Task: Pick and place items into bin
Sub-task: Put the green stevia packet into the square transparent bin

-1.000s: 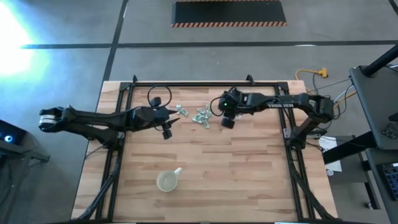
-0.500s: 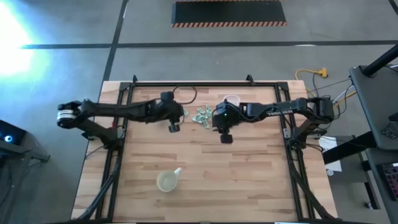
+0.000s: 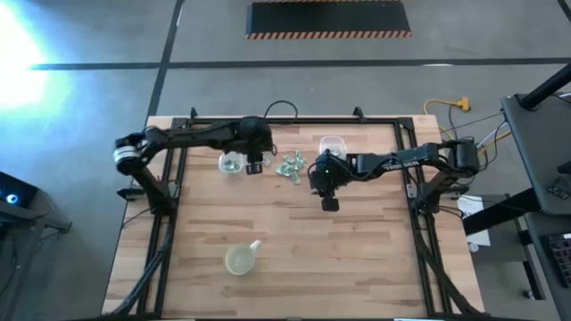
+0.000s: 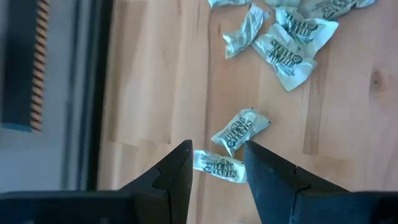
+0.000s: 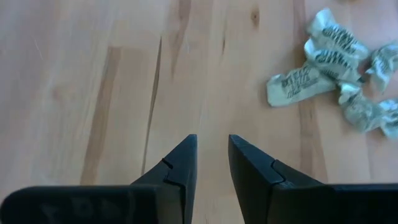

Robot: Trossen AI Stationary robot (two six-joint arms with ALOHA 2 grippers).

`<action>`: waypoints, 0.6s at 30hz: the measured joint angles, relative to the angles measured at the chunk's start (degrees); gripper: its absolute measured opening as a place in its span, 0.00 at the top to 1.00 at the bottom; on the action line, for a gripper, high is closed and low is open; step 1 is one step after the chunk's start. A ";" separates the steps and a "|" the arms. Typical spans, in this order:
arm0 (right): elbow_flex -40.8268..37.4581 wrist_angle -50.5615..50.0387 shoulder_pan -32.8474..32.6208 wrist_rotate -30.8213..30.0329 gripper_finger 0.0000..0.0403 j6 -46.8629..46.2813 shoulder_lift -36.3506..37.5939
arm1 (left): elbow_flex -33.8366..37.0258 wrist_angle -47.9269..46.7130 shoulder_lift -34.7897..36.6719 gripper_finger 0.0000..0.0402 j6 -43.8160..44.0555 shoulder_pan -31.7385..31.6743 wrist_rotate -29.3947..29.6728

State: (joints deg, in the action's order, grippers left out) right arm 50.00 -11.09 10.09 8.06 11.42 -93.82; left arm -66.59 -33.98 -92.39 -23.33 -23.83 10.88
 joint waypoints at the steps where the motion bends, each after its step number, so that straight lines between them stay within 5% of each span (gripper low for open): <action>1: -0.30 0.09 0.00 0.00 0.80 0.04 0.00 | -0.81 -0.18 -1.11 0.68 -0.01 -0.43 -0.87; 18: -0.75 1.60 0.00 -0.05 0.83 1.69 0.00 | -5.20 -4.54 -13.84 0.68 0.02 -1.21 -2.85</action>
State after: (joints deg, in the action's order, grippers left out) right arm 49.25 -9.49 10.09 8.01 13.10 -93.82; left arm -71.79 -38.52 -106.24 -23.30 -25.04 8.03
